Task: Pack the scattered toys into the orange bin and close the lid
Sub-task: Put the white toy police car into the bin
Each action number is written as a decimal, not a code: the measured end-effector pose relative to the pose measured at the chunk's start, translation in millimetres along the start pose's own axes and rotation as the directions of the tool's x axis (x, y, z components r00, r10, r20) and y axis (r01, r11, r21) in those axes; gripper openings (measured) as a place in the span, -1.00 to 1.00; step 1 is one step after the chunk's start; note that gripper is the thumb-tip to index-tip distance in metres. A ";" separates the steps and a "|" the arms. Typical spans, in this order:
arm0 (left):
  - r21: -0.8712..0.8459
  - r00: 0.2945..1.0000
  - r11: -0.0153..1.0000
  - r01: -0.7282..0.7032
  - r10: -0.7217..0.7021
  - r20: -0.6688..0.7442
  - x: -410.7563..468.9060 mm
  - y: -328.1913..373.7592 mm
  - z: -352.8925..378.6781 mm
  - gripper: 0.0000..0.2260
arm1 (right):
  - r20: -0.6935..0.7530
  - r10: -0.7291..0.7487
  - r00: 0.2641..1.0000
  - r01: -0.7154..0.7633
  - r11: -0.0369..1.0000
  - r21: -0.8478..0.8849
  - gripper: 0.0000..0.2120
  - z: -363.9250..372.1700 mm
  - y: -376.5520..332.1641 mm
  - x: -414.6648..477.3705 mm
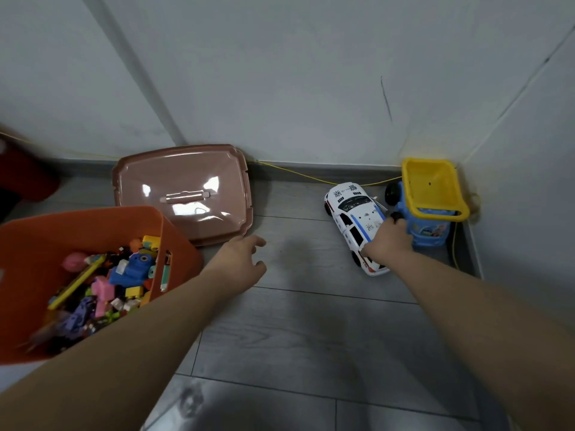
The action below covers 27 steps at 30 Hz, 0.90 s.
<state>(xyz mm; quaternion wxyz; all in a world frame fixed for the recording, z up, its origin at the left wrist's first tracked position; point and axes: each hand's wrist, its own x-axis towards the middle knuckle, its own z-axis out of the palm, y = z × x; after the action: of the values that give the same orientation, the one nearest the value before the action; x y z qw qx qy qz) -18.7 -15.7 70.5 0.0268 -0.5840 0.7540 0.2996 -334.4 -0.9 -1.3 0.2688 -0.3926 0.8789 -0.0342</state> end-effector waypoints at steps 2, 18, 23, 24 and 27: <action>0.008 1.000 1.000 -0.005 0.005 0.003 -6.0 -0.8 -7.9 -0.55 | 0.033 0.049 0.998 -0.048 0.999 -0.009 -0.07 -4.1 -4.4 -5.4; -0.179 0.959 0.983 0.026 -0.075 -0.272 -53.6 -3.3 -102.5 -0.48 | 0.027 -0.515 0.856 0.516 0.853 -0.074 -0.12 -68.8 -116.2 -126.3; -0.328 0.921 0.943 0.065 -0.183 -0.344 -68.7 -25.5 -152.5 -0.42 | 0.030 -0.655 0.755 0.655 0.751 -0.087 -0.14 -77.5 -173.1 -172.6; -0.340 0.906 0.938 0.074 -0.206 -0.371 -70.9 -33.3 -163.2 -0.44 | 0.037 -0.682 0.730 0.682 0.727 -0.076 -0.14 -77.4 -184.4 -181.3; -0.414 0.844 0.905 0.102 -0.299 -0.446 -81.2 -64.4 -197.8 -0.53 | 0.088 -0.738 0.669 0.743 0.667 -0.061 -0.09 -75.6 -224.9 -206.0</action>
<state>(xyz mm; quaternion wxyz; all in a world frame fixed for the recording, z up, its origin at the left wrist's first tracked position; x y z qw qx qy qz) 125.9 -50.0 237.1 -0.2492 -0.7124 0.5971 0.2718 -108.3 -21.4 216.0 0.2380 -0.7279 0.6368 -0.0891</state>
